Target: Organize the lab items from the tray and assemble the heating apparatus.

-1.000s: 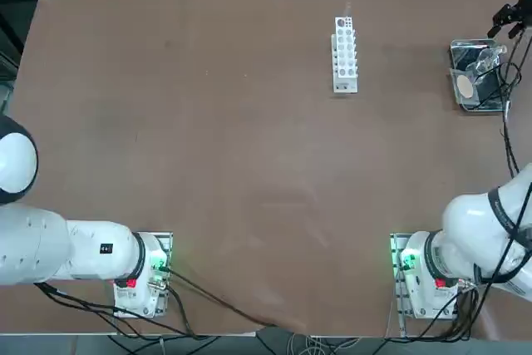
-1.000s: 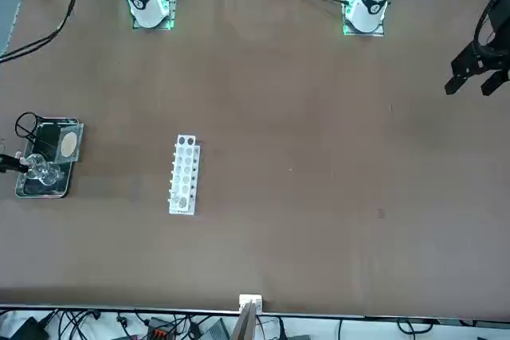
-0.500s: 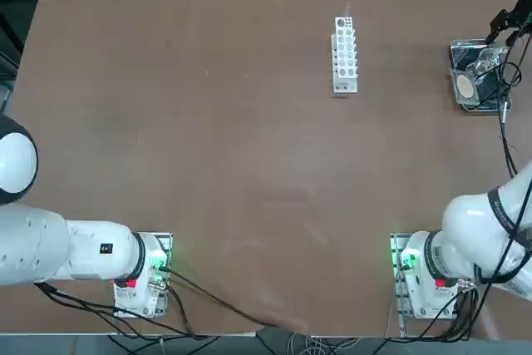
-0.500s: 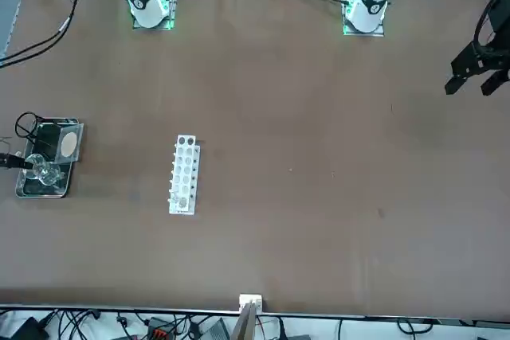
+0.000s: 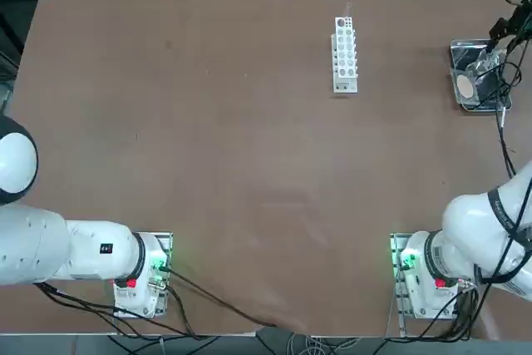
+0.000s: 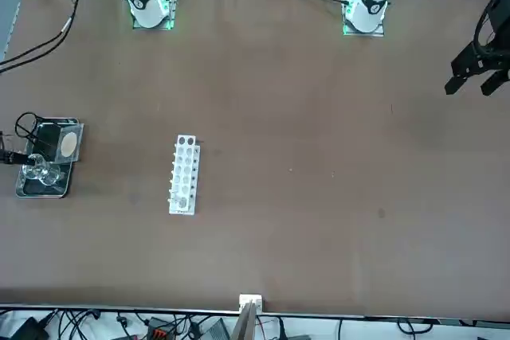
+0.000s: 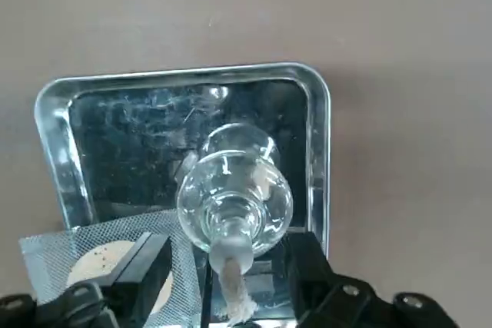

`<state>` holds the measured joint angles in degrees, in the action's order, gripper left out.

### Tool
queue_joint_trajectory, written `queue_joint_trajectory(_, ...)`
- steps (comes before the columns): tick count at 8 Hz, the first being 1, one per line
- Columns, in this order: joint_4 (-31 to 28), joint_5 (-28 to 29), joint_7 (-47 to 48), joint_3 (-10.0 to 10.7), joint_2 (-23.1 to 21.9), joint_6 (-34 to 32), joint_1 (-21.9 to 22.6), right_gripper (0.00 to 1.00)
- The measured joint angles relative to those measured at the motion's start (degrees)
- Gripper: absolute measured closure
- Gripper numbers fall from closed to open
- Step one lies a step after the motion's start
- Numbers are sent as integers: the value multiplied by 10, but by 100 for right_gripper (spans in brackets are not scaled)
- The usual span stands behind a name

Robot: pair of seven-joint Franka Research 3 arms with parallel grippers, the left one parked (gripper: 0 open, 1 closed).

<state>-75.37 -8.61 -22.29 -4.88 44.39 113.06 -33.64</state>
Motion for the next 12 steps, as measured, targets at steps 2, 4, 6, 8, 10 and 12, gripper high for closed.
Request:
queue_joint_trajectory(2, 0, -2, 0, 0, 3, 0, 0, 18)
queue_joint_trajectory(4, -1, -2, 0, 0, 5, 0, 0, 22)
queue_joint_trajectory(6, -1, -2, 0, 0, 10, 2, 0, 22)
queue_joint_trajectory(8, -1, -2, 0, 0, 12, 2, 0, 27)
queue_joint_trajectory(10, -1, -2, 0, 0, 12, 3, 0, 36)
queue_joint_trajectory(12, -1, -7, 0, 0, 12, 4, 0, 42)
